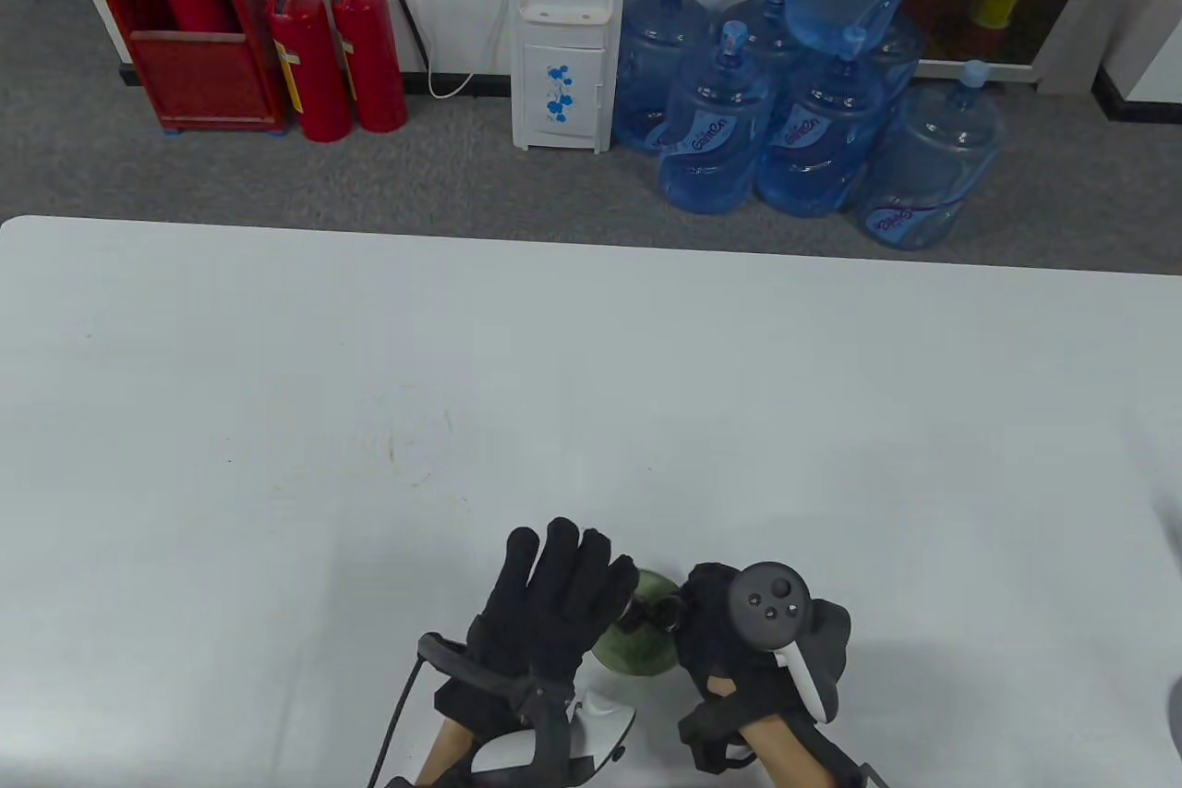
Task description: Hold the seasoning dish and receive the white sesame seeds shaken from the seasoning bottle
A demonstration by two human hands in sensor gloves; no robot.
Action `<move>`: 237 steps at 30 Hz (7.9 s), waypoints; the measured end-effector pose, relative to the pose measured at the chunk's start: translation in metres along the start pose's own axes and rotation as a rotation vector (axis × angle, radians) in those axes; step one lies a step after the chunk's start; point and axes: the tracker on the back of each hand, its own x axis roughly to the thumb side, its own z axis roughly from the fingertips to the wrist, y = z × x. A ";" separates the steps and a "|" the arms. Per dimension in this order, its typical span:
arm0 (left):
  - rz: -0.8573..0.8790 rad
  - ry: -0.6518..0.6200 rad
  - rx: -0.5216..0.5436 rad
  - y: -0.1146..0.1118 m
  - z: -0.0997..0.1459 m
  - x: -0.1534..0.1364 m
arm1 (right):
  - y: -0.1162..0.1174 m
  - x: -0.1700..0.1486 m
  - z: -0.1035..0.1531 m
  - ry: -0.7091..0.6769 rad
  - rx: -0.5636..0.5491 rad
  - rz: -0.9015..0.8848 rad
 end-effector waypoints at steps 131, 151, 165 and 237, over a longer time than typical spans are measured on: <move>-0.032 -0.105 -0.109 -0.018 0.015 0.021 | -0.003 -0.001 0.001 -0.025 -0.021 0.004; -0.086 -0.097 -0.010 -0.014 0.011 0.024 | -0.001 -0.001 0.000 -0.019 -0.007 0.003; 0.043 0.048 0.034 -0.004 0.008 0.009 | -0.003 0.001 0.002 -0.016 -0.005 -0.013; 0.033 -0.033 -0.051 -0.012 0.015 0.003 | -0.013 -0.005 0.000 -0.018 -0.048 -0.035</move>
